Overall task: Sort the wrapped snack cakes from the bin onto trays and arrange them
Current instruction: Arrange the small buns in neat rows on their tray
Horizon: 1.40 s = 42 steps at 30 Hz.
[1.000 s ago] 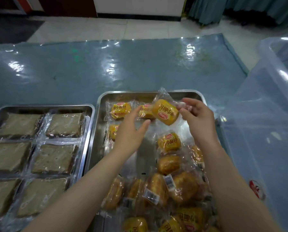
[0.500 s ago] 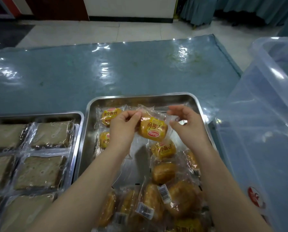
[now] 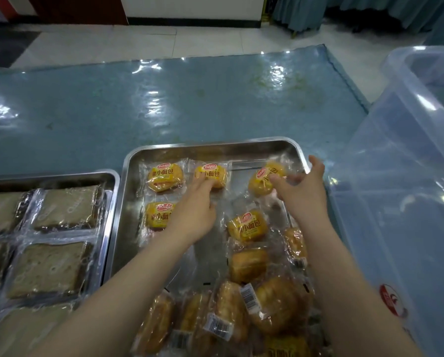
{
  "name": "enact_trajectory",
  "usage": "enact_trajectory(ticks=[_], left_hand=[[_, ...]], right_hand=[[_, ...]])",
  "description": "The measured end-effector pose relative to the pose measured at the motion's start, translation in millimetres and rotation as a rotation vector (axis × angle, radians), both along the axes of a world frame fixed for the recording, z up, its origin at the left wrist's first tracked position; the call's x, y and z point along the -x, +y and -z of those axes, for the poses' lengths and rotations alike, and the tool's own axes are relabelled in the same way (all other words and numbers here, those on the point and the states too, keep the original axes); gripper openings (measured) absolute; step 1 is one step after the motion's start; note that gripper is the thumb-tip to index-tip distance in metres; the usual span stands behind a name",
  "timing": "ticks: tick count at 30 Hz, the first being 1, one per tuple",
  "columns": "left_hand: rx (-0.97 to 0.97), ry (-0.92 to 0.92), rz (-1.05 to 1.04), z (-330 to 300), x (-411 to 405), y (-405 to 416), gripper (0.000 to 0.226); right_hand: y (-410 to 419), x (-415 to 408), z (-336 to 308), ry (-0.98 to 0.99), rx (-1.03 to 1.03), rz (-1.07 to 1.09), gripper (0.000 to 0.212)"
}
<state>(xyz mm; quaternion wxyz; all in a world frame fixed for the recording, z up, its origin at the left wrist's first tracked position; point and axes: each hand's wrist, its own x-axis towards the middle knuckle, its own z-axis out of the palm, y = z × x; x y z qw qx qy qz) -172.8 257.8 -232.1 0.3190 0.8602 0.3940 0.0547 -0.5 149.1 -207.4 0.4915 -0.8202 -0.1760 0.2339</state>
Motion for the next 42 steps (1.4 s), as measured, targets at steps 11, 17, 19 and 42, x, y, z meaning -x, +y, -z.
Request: enact_trajectory(ticks=[11, 17, 19, 42], left_hand=[[-0.078, 0.121, 0.085, 16.8, 1.3, 0.4, 0.056], [-0.067, 0.035, 0.132, 15.6, 4.2, 7.5, 0.057], [-0.057, 0.010, 0.144, 14.4, 7.2, 6.8, 0.056], [0.097, 0.145, 0.201, 11.3, 39.2, -54.4, 0.093]], right_hand=[[-4.8, -1.9, 22.4, -0.470, 0.400, -0.597, 0.046], [10.9, 1.9, 33.2, -0.608, 0.583, -0.631, 0.058], [14.6, 2.4, 32.6, -0.621, 0.627, -0.659, 0.060], [-5.2, 53.4, 36.3, -0.480, 0.357, -0.628, 0.055]])
